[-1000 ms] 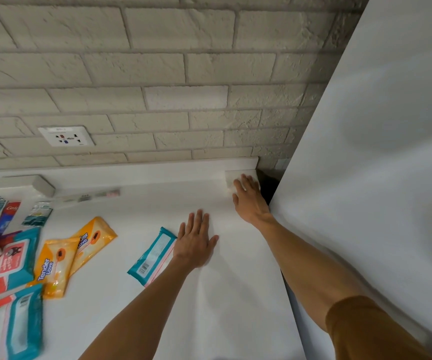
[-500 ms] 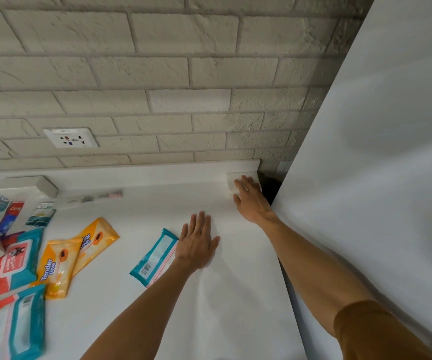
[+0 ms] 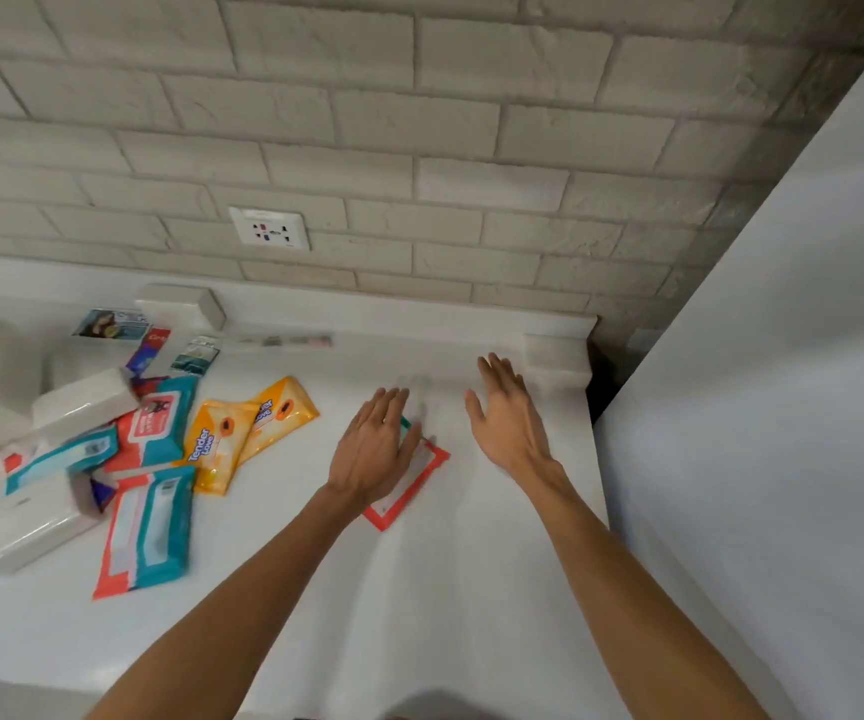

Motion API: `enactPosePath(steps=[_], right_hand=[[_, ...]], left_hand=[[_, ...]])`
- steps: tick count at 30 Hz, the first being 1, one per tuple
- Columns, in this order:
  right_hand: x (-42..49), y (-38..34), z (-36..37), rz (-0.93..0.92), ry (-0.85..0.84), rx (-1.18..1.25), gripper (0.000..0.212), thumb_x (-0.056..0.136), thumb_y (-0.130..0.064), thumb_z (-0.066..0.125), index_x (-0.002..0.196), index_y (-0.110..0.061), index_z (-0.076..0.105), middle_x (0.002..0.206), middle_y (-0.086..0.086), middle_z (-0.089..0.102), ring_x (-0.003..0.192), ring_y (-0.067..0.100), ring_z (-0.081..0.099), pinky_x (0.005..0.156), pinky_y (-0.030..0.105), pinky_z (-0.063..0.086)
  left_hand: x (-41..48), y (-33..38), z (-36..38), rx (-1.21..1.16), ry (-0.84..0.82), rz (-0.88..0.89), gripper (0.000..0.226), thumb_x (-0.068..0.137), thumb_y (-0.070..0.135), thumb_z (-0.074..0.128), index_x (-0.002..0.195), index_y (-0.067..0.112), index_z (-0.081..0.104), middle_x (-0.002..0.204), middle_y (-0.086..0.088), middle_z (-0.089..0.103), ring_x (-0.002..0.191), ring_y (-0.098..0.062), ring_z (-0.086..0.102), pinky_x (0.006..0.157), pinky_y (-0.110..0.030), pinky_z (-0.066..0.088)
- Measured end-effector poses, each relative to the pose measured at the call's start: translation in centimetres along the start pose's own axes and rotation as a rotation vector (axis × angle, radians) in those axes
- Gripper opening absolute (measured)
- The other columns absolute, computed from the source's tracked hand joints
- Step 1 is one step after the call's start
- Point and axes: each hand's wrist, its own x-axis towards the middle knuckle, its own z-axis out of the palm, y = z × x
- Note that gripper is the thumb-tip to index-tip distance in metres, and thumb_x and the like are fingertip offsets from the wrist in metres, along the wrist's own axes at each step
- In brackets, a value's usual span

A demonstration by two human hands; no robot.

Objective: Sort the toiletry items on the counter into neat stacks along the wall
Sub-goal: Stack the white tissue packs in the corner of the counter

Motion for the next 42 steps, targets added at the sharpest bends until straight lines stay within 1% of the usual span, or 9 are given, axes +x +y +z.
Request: enactPosePath(steps=[4,6,12,18,21,25,29,34,42], right_hand=[[-2.3,-6.0,1.5,-0.021,-0.034,0.082,0.062,0.111,-0.041,0.042,0.165,-0.014,0.028,0.172,0.005,0.026,0.159,0.024,0.023,0.128,0.039,0.029],[-3.5,-9.3,2.8,-0.029,-0.059,0.133,0.06,0.111,-0.042,0.043,0.164,-0.017,0.03,0.172,0.003,0.027,0.157,0.024,0.03,0.122,0.04,0.039],[-6.6,-19.8,6.9,-0.095,-0.127,0.211,0.057,0.11,-0.041,0.047,0.16,-0.015,0.039,0.166,0.005,0.04,0.151,0.022,0.039,0.12,0.031,0.035],[-9.4,-31.6,11.0,-0.079,-0.239,0.249,0.056,0.109,-0.045,0.046,0.16,-0.021,0.038,0.164,0.002,0.042,0.145,0.023,0.048,0.114,0.038,0.045],[-10.5,-37.1,13.7,-0.079,-0.279,0.306,0.055,0.109,-0.044,0.048,0.159,-0.022,0.037,0.162,0.001,0.044,0.143,0.022,0.049,0.108,0.038,0.053],[-11.6,-43.2,17.1,-0.063,-0.301,0.305,0.055,0.109,-0.043,0.05,0.16,-0.025,0.037,0.164,0.0,0.041,0.15,0.021,0.041,0.113,0.038,0.046],[-12.0,-47.1,20.2,-0.047,-0.295,0.355,0.055,0.106,-0.042,0.056,0.157,-0.031,0.038,0.161,-0.006,0.045,0.145,0.021,0.046,0.109,0.04,0.05],[-11.7,-49.3,23.1,0.063,-0.322,0.375,0.06,0.104,-0.044,0.06,0.157,-0.035,0.034,0.159,-0.007,0.047,0.139,0.024,0.052,0.106,0.042,0.052],[-12.2,-49.9,25.5,0.109,-0.287,0.505,0.06,0.101,-0.04,0.068,0.153,-0.038,0.038,0.155,-0.01,0.052,0.14,0.023,0.055,0.106,0.048,0.053]], left_hand=[[-3.4,-3.6,-3.6,-0.062,0.075,-0.153,0.057,0.106,0.051,0.037,0.155,0.021,0.037,0.16,-0.004,0.041,0.149,-0.025,0.037,0.112,-0.045,0.045],[-5.4,-6.1,-5.1,-0.085,0.11,-0.215,0.055,0.106,0.051,0.039,0.153,0.022,0.04,0.159,-0.004,0.043,0.146,-0.026,0.042,0.106,-0.046,0.05],[-12.0,-15.1,-9.1,-0.129,0.157,-0.363,0.054,0.105,0.047,0.045,0.154,0.026,0.037,0.162,-0.006,0.039,0.145,-0.03,0.041,0.107,-0.051,0.049],[-19.0,-23.7,-13.3,-0.169,0.236,-0.496,0.042,0.104,0.044,0.049,0.144,0.031,0.041,0.156,-0.001,0.047,0.133,-0.031,0.054,0.089,-0.053,0.059],[-22.3,-28.4,-14.7,-0.211,0.296,-0.528,0.041,0.104,0.042,0.053,0.14,0.025,0.046,0.151,-0.002,0.051,0.134,-0.027,0.052,0.096,-0.05,0.056],[-25.6,-34.0,-15.3,-0.218,0.318,-0.587,0.049,0.102,0.042,0.056,0.146,0.025,0.042,0.16,-0.004,0.04,0.142,-0.03,0.044,0.104,-0.053,0.05],[-27.3,-37.4,-15.2,-0.306,0.286,-0.626,0.06,0.1,0.039,0.062,0.151,0.025,0.035,0.163,-0.005,0.031,0.145,-0.031,0.04,0.108,-0.055,0.047],[-27.9,-38.9,-15.0,-0.541,0.254,-0.674,0.07,0.097,0.037,0.067,0.154,0.022,0.029,0.158,-0.003,0.04,0.139,-0.03,0.048,0.105,-0.058,0.049],[-28.3,-39.7,-14.4,-0.732,0.297,-0.672,0.048,0.099,0.026,0.067,0.142,0.028,0.045,0.146,0.003,0.058,0.129,-0.024,0.061,0.105,-0.051,0.05]])
